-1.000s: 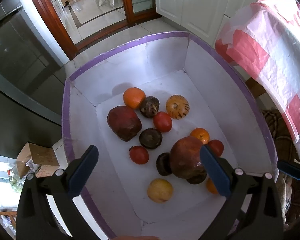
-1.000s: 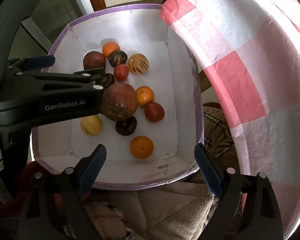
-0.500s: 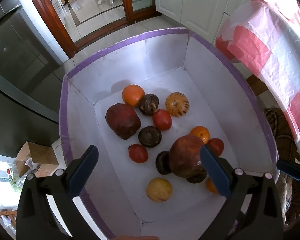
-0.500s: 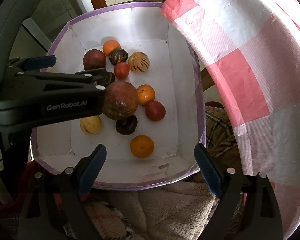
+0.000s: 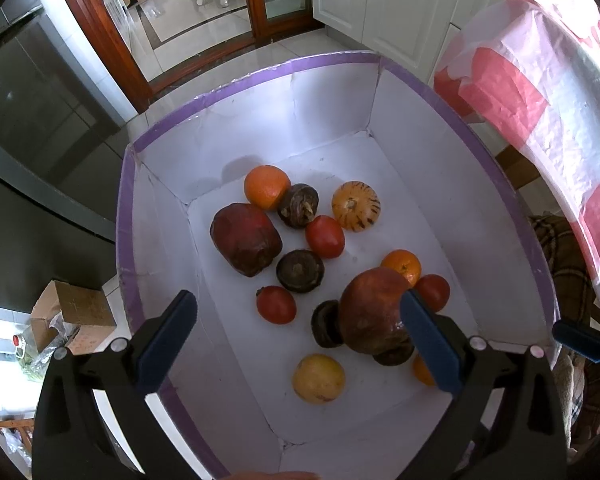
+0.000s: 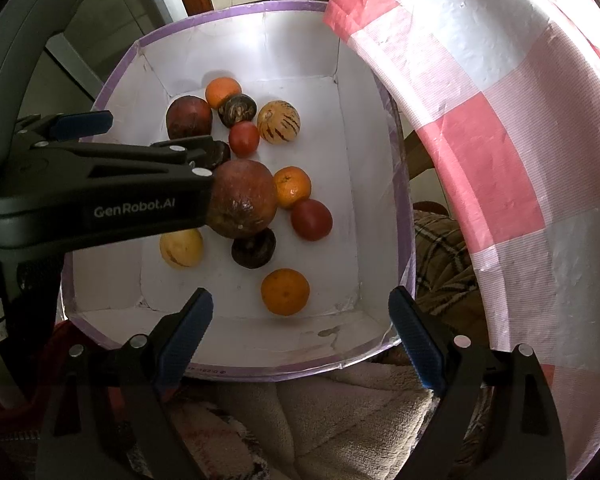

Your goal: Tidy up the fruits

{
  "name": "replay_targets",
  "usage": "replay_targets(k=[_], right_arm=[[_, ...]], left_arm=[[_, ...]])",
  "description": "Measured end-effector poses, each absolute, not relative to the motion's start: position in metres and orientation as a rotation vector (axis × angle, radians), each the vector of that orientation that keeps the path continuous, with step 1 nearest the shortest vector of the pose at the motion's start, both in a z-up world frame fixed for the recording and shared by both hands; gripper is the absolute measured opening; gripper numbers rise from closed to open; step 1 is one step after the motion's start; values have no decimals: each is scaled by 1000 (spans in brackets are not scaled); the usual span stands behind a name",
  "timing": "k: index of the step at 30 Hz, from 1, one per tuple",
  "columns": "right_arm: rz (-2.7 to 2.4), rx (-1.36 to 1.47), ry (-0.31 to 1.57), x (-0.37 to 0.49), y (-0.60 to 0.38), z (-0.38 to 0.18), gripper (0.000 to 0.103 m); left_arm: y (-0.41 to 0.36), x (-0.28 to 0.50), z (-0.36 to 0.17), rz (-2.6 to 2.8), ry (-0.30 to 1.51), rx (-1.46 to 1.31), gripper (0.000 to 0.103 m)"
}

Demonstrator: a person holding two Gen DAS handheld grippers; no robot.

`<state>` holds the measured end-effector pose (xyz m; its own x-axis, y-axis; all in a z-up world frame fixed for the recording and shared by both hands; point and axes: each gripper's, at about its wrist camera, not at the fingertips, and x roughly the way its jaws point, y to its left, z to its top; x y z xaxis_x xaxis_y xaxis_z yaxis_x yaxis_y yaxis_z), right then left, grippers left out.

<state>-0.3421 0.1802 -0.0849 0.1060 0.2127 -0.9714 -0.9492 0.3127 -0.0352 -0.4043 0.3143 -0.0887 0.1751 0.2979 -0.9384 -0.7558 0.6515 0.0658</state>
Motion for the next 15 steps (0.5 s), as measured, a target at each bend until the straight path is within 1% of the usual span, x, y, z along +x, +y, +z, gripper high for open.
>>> replay_targets(k=[15], right_arm=[[1030,-853,1123,-342,180,-85,87]], left_arm=[[317,-405,-91,782,1180,-482,102]])
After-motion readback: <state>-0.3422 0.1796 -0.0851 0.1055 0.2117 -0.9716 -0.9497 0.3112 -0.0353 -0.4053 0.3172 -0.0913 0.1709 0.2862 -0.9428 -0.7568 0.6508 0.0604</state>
